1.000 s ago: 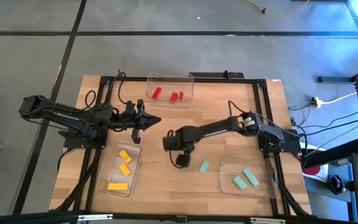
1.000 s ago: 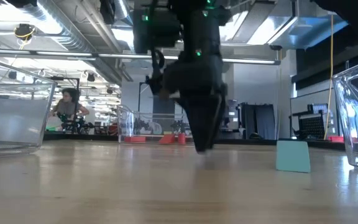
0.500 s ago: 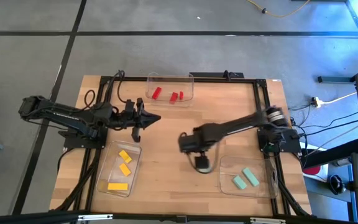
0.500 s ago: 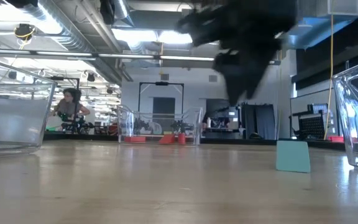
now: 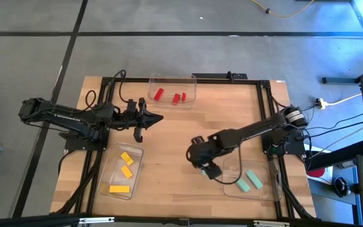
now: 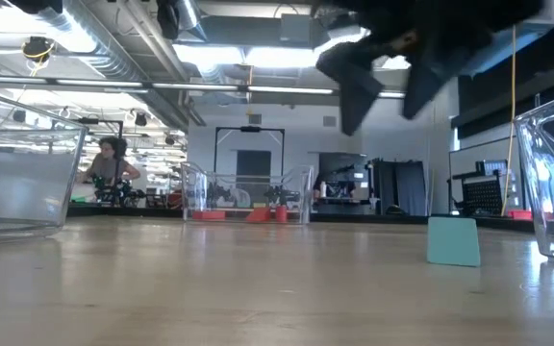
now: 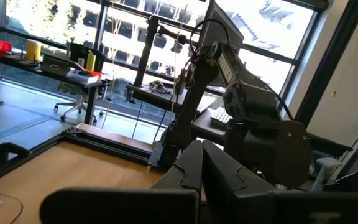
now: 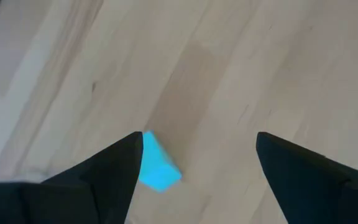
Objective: Sort & place blocks by color
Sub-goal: Put the blue block in the right transparent bin
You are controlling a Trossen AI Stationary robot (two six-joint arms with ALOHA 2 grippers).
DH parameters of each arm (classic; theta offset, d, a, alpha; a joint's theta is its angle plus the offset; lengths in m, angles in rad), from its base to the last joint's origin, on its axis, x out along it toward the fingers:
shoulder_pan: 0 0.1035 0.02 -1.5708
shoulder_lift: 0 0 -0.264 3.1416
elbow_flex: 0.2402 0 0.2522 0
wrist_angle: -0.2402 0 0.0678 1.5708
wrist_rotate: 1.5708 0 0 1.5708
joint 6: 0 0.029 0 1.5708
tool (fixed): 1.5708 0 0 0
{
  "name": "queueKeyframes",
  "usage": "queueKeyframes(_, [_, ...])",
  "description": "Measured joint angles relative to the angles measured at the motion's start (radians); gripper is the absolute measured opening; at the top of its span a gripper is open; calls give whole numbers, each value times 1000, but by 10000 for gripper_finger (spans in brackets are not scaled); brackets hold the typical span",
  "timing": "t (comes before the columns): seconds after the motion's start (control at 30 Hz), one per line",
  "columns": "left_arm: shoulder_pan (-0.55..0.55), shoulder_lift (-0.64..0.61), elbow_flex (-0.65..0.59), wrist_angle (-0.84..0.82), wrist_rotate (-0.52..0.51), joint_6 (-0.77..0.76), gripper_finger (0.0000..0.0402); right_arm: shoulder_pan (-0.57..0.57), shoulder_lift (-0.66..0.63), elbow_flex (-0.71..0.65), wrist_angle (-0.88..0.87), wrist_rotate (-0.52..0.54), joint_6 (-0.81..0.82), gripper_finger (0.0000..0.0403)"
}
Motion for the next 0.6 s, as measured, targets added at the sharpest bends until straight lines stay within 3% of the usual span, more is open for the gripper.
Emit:
queueKeyframes(0.23, [0, 0, 0, 1, 0, -1, 0, -92, 133, 149, -58, -151, 335, 316])
queueKeyframes(0.4, [0, 0, 0, 3, 0, -1, 0, -110, 158, 156, -155, -169, 598, 316])
queueKeyframes(0.6, [0, 0, 0, 3, -1, -1, 0, -95, 161, 156, -320, -167, 762, 316])
